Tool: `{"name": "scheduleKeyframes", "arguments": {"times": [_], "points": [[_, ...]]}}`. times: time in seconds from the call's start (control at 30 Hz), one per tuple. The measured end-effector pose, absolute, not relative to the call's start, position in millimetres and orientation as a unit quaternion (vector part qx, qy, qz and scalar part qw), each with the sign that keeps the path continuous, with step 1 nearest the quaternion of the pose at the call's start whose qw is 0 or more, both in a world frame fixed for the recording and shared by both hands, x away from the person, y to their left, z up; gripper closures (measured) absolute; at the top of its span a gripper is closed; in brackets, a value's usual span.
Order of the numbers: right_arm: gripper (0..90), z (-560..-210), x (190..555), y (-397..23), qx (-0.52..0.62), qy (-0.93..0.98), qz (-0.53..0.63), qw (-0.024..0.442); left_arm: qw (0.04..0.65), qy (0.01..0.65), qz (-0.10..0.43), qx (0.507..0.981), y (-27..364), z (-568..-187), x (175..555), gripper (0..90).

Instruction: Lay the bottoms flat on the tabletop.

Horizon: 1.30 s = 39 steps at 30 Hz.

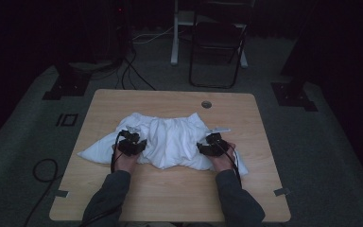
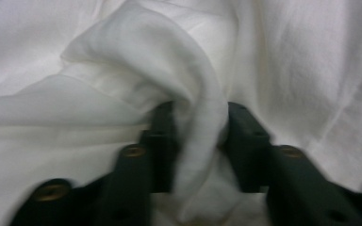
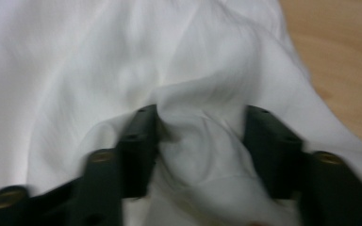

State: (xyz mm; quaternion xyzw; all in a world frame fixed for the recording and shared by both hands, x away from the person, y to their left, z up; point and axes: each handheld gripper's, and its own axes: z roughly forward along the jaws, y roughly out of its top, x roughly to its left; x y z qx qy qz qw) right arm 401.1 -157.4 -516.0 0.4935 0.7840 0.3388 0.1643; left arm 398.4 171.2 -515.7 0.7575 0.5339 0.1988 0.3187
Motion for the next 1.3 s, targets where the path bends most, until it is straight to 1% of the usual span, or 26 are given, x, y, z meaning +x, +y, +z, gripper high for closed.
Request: {"name": "scheduleKeyframes", "arguments": {"times": [0.07,0.13,0.17,0.23,0.4,0.53,0.7,0.9,1.0,1.1,1.17,1.2,1.3], "points": [[66.1,-515.6,397.9,-159.6,0.488,0.787,0.34,0.167,0.322,0.525,0.202,0.761,173.5,-510.6,395.3,81.1],[75.5,-511.9,394.4,-162.9,0.485,0.786,0.342,0.171,0.331,0.519,0.202,0.762,175.9,-504.9,390.9,83.9],[78.7,-509.3,392.4,-164.9,0.483,0.786,0.346,0.172,0.336,0.515,0.203,0.762,177.1,-501.6,387.6,84.4],[81.2,-503.3,387.5,-168.4,0.478,0.784,0.355,0.174,0.349,0.506,0.206,0.762,179.9,-493.8,379.4,84.7],[82.1,-485.1,366.5,-177.4,0.452,0.787,0.378,0.182,0.376,0.478,0.216,0.764,188.5,-473.1,351.5,85.0],[82.0,-473.6,343.3,-184.9,0.435,0.789,0.393,0.184,0.385,0.459,0.218,0.77,193.6,-467.3,326.4,85.0],[81.7,-468.1,312.8,-194.3,0.42,0.791,0.411,0.173,0.387,0.449,0.208,0.778,198.9,-472.0,294.2,84.9],[81.4,-484.0,279.3,-197.0,0.415,0.806,0.395,0.148,0.365,0.453,0.181,0.793,198.0,-494.6,261.6,84.5],[80.8,-495.1,269.8,-197.2,0.42,0.811,0.386,0.126,0.347,0.467,0.171,0.795,200.7,-511.7,259.3,83.5],[79.1,-510.3,270.8,-193.9,0.425,0.82,0.364,0.119,0.33,0.48,0.168,0.796,201.0,-524.5,265.9,82.2],[78.3,-521.1,275.2,-191.3,0.431,0.824,0.346,0.126,0.319,0.486,0.165,0.797,198.7,-532.0,273.5,81.6],[77.9,-525.8,277.9,-190.3,0.432,0.825,0.342,0.13,0.325,0.485,0.166,0.795,198.0,-534.4,277.2,81.4],[77.3,-533.1,284.8,-188.6,0.434,0.823,0.34,0.137,0.319,0.486,0.174,0.795,193.8,-534.1,289.6,81.3]]}}
